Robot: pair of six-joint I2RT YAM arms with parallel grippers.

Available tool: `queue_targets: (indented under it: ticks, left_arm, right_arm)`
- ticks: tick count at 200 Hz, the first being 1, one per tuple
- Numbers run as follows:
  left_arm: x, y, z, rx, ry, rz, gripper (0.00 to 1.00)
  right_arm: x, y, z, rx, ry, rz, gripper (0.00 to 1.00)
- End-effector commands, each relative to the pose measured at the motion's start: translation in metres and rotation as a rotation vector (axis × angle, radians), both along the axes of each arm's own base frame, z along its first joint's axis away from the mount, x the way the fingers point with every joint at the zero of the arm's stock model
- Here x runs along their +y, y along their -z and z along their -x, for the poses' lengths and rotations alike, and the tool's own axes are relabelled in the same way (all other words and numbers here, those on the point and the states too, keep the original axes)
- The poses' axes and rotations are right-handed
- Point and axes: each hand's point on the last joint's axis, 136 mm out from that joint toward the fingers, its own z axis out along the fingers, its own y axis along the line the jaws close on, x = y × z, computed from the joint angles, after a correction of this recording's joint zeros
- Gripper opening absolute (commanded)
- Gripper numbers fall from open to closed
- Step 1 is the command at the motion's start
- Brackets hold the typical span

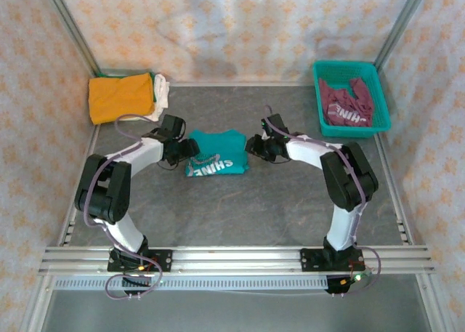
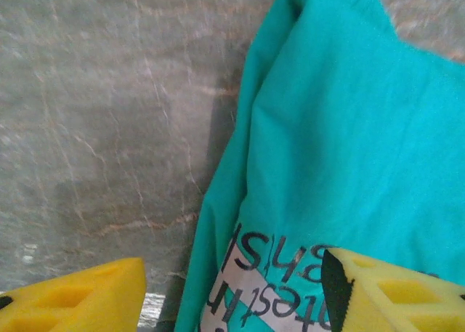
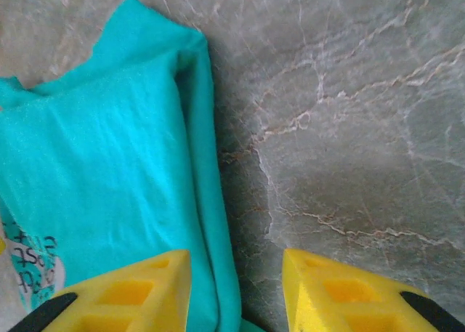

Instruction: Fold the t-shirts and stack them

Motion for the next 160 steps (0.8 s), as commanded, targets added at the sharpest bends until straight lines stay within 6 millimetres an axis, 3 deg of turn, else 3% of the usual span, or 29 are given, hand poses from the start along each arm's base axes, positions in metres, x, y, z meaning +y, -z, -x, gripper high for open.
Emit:
queue_targets:
  ticks: [1,44,81,127,160]
  left_arm:
    - [-0.006,0.010,0.004,0.013,0.026,-0.030,0.64]
    - [-0.019,0.029,0.004,0.029,0.052,-0.011,0.57]
    - [-0.041,0.028,-0.004,0.005,0.083,0.023,0.43]
    - [-0.054,0.035,-0.010,-0.008,0.090,0.048,0.35]
    - [-0.054,0.037,-0.017,-0.033,0.094,0.038,0.15]
  right_arm:
    - [0.003,0.016,0.002,0.022,-0.020,0.016,0.37]
    - [0.011,0.029,0.000,0.032,-0.014,-0.016,0.35]
    - [0.013,0.033,-0.002,0.031,-0.016,-0.019,0.34]
    - [0.014,0.034,-0.003,0.027,-0.013,-0.026,0.33]
    - [0.015,0.034,-0.003,0.024,-0.013,-0.034,0.33]
